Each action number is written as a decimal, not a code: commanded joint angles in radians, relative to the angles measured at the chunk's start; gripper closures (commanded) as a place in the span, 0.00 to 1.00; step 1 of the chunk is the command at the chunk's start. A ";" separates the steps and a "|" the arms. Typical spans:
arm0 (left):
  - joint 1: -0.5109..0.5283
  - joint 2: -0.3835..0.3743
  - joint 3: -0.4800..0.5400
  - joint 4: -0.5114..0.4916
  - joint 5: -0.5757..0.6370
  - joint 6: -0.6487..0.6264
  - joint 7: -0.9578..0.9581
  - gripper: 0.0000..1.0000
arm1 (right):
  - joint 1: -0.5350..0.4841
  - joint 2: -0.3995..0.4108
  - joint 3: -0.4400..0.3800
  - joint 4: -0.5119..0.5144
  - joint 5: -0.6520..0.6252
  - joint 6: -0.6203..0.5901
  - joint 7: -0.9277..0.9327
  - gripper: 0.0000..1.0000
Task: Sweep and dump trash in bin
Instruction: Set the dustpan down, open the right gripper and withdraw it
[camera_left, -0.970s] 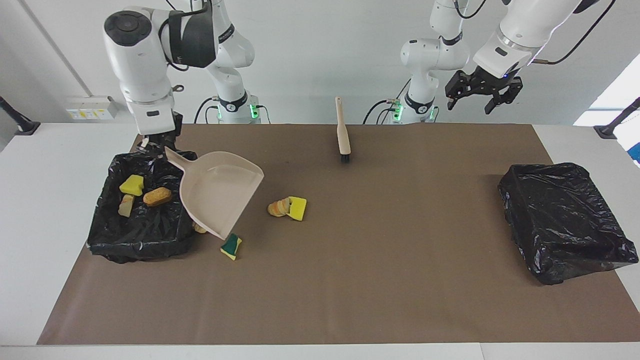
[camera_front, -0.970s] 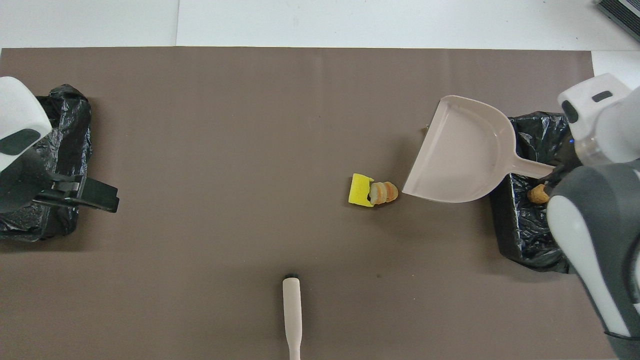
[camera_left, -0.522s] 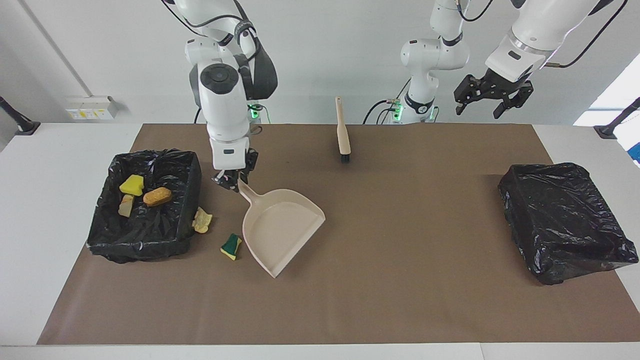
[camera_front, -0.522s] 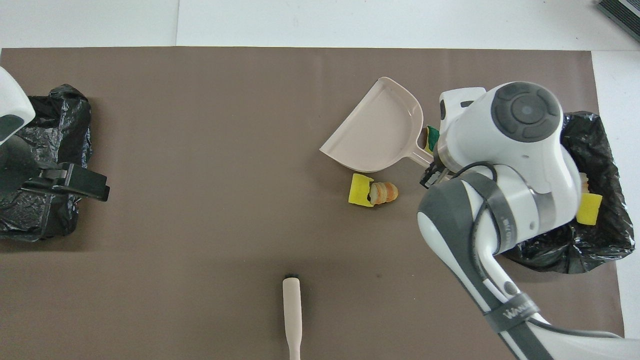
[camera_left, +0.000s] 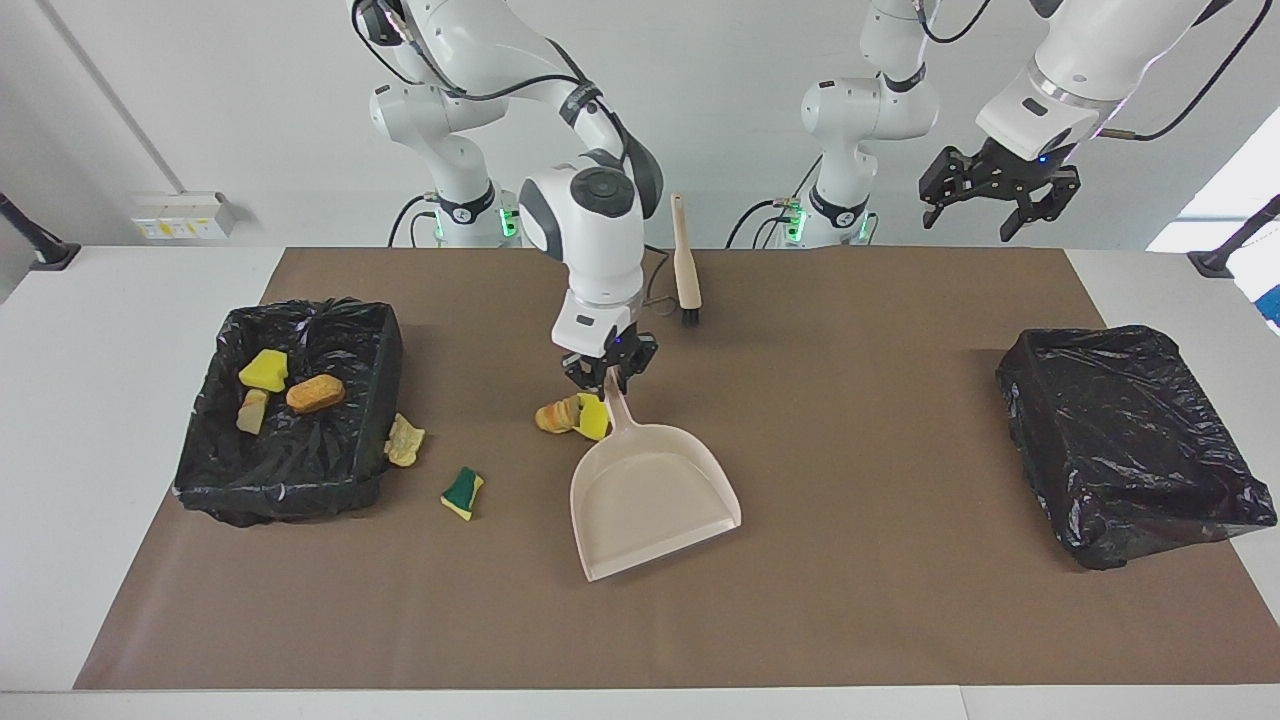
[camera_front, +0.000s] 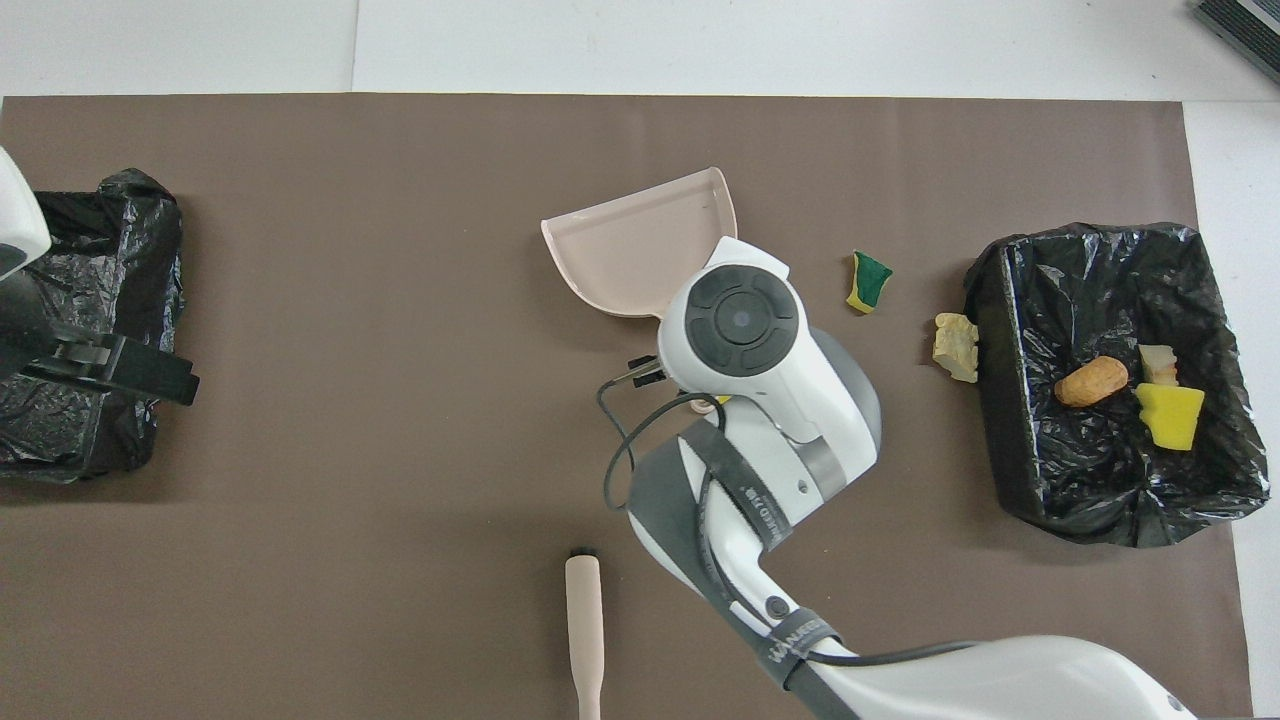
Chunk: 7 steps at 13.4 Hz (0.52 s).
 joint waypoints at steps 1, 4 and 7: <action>0.010 -0.004 -0.006 -0.003 0.020 0.024 0.024 0.00 | 0.077 0.154 -0.008 0.163 -0.024 0.007 0.245 1.00; 0.014 -0.005 -0.006 -0.003 0.018 0.022 0.008 0.00 | 0.097 0.177 -0.008 0.183 -0.032 0.007 0.346 1.00; 0.001 -0.007 -0.008 -0.003 0.017 0.024 0.004 0.00 | 0.111 0.170 -0.006 0.188 -0.021 -0.009 0.417 0.00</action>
